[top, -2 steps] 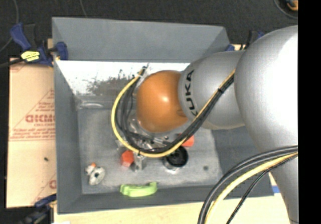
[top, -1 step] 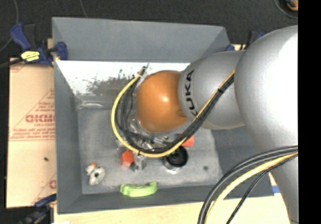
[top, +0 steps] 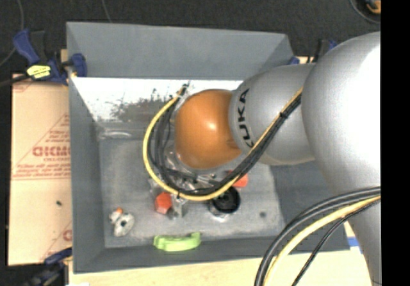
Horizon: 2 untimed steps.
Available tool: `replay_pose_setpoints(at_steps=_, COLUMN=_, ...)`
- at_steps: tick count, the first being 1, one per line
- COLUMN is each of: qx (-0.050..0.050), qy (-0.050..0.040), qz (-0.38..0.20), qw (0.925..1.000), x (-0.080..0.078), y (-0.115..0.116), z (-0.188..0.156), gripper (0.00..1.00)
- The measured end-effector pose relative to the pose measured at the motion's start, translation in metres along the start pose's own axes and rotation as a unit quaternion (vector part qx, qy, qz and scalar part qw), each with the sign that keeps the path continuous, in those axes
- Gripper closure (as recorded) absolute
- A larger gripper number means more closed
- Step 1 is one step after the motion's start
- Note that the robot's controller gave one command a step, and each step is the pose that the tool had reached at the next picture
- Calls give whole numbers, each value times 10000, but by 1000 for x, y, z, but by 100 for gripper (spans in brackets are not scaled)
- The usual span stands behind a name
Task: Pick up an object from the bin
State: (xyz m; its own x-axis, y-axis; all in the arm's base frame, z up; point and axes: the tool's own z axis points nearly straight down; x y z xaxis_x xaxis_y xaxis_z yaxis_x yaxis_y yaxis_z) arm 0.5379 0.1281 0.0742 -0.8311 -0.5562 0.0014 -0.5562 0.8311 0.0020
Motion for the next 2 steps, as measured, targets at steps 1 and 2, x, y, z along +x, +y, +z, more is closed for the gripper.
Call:
replay_pose_setpoints(at_steps=1, qx=-7, qy=27, qz=2, qw=10000, x=1, y=0, z=-18, gripper=100)
replay_pose_setpoints(at_steps=2, qx=2, qy=7, qz=0, qw=10000, x=0, y=0, z=-38, gripper=100)
